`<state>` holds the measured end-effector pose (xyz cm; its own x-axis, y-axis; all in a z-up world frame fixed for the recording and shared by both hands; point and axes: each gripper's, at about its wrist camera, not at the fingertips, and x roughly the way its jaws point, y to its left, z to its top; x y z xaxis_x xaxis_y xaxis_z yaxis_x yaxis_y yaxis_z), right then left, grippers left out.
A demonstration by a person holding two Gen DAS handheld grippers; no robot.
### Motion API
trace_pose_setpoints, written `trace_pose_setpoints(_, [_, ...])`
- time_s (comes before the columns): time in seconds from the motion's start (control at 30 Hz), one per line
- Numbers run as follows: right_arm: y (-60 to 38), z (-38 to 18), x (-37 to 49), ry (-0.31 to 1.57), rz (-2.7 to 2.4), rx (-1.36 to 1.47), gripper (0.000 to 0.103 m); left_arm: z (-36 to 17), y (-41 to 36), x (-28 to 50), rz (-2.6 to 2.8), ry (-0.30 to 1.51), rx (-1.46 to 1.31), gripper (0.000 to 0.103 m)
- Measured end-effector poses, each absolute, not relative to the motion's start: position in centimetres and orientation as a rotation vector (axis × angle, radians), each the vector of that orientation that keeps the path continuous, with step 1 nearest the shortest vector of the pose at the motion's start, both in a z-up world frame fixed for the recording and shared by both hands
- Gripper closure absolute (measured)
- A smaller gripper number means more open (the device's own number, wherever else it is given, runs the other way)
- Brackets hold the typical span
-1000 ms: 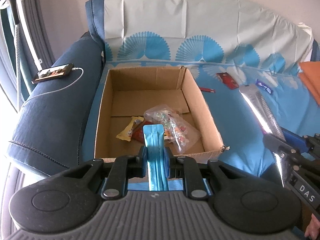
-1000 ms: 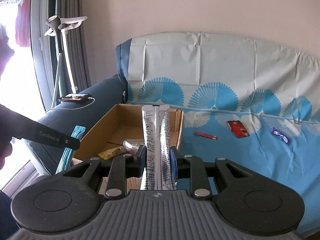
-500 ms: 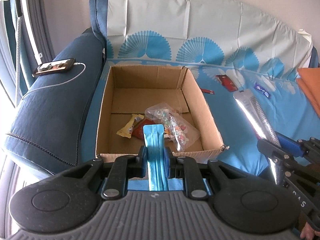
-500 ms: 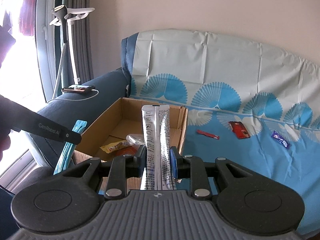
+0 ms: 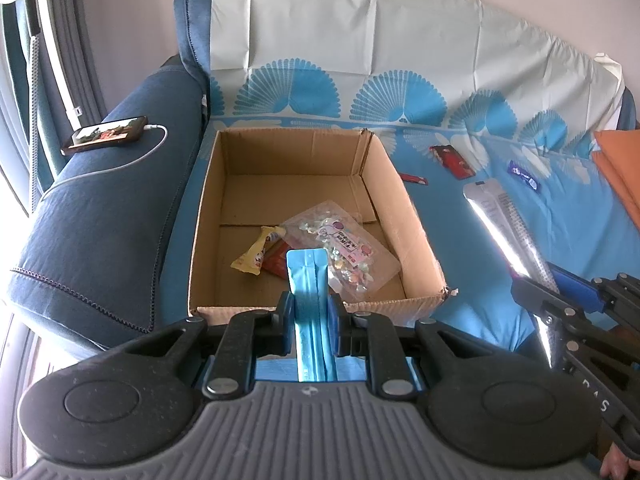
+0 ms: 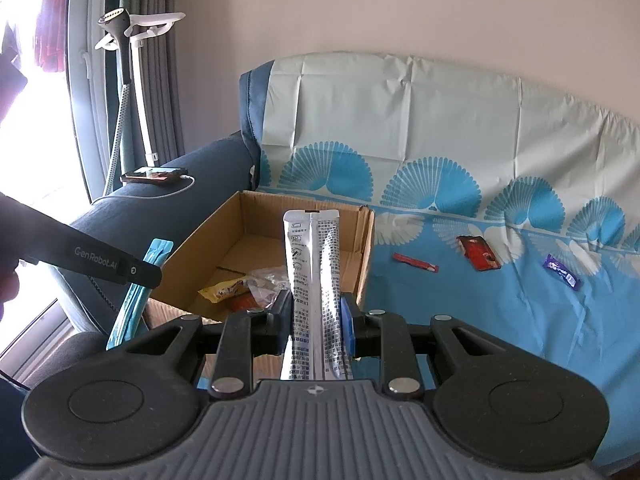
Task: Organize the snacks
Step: 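Carry the blue and white stick packs over the cardboard box with both tools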
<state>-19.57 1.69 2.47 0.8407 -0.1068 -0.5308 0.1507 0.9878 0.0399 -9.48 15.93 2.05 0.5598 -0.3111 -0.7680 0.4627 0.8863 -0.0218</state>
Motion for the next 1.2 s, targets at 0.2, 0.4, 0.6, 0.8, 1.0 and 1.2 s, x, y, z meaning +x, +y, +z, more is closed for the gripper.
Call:
trace_pose_setpoints(0.2, [1.9, 2.5, -19.4, 0.562, -0.135, 0.077, 0.076, 2.0, 16.0, -9.4, -0.458, 0.868, 0.186, 0.084])
trace_pose_setpoints(0.4, [1.9, 2.3, -19.1, 0.572, -0.135, 0.077, 0.076, 1.7, 16.1, -9.0, -0.457, 0.880, 0.180, 0.084])
trace_pose_setpoints(0.6, [1.9, 2.1, -18.4, 0.590, -0.128, 0.069, 0.076, 1.4, 16.2, -8.2, -0.456, 0.902, 0.163, 0.084])
trace_pose_setpoints(0.8, [1.6, 2.0, -17.2, 0.589, -0.150, 0.074, 0.076, 1.5, 16.7, -6.3, -0.433, 0.914, 0.145, 0.084])
trace_pose_setpoints(1.0, [1.4, 2.1, -15.6, 0.584, -0.151, 0.065, 0.076, 2.1, 17.0, -3.9, -0.414, 0.905, 0.112, 0.084])
trace_pose_setpoints(1.2, [0.9, 2.2, -13.1, 0.575, -0.151, 0.056, 0.076, 3.1, 16.7, -1.4, -0.406, 0.873, 0.089, 0.084])
